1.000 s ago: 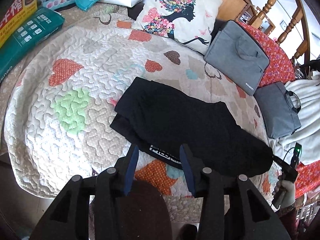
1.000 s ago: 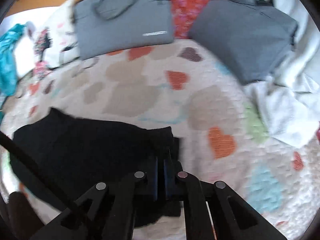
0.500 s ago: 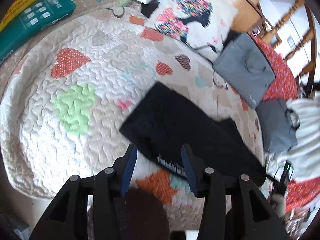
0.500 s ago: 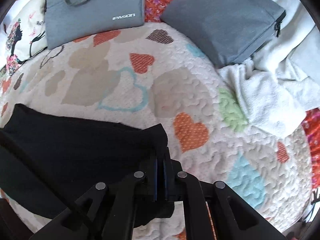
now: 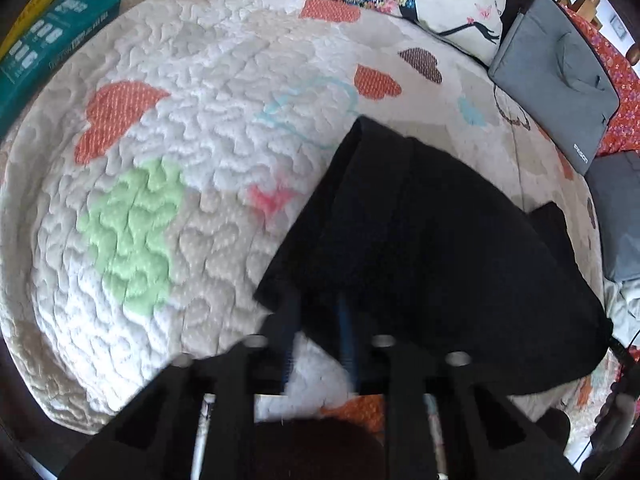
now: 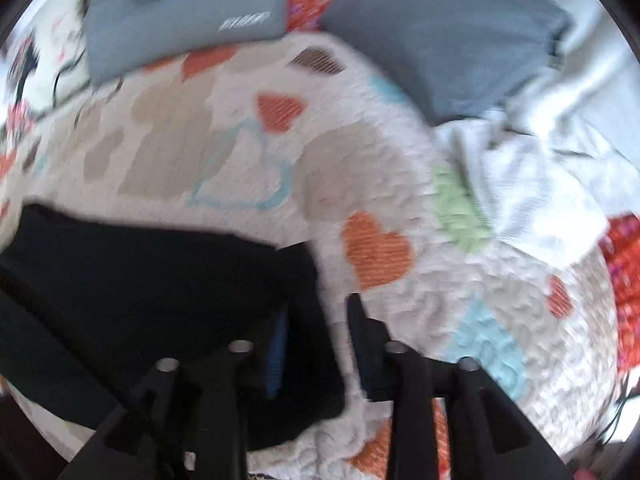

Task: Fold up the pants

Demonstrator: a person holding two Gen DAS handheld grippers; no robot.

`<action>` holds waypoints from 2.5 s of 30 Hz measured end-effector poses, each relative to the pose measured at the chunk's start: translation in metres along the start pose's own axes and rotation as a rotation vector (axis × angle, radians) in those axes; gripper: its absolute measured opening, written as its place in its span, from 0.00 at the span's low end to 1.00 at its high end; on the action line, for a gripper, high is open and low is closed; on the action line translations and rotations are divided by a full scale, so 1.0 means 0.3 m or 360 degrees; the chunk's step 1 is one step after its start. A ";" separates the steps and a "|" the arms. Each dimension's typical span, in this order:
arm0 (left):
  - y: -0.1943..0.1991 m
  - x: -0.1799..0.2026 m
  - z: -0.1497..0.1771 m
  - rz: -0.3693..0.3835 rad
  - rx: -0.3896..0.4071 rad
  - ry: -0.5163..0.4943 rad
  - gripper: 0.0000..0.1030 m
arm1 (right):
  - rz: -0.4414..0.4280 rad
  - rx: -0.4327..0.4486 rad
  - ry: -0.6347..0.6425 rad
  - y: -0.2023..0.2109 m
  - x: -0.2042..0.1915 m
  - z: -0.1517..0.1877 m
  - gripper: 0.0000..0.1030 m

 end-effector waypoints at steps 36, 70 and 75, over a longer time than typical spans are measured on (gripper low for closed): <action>0.119 -0.127 0.086 0.0338 0.0062 0.0170 0.11 | -0.0795 0.0015 0.0287 -0.096 -0.997 -0.290 0.41; -0.112 1.594 0.368 0.0816 -0.0338 -0.1181 0.47 | -0.0956 0.0011 -0.0678 -0.075 0.097 0.239 0.74; -0.246 1.719 0.412 0.0723 -0.0391 -0.1298 0.47 | -0.0950 0.0087 -0.0593 -0.079 0.054 0.220 0.77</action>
Point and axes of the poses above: each gripper's, at about its wrist camera, not at the fingertips, and y roughly against the way its jaws point, x to its right, z to its underside, the point moved 7 cm from there along -y, roughly the way its jaws point, and after that the axes turned 7 degrees about x, right-handed, at the moved point
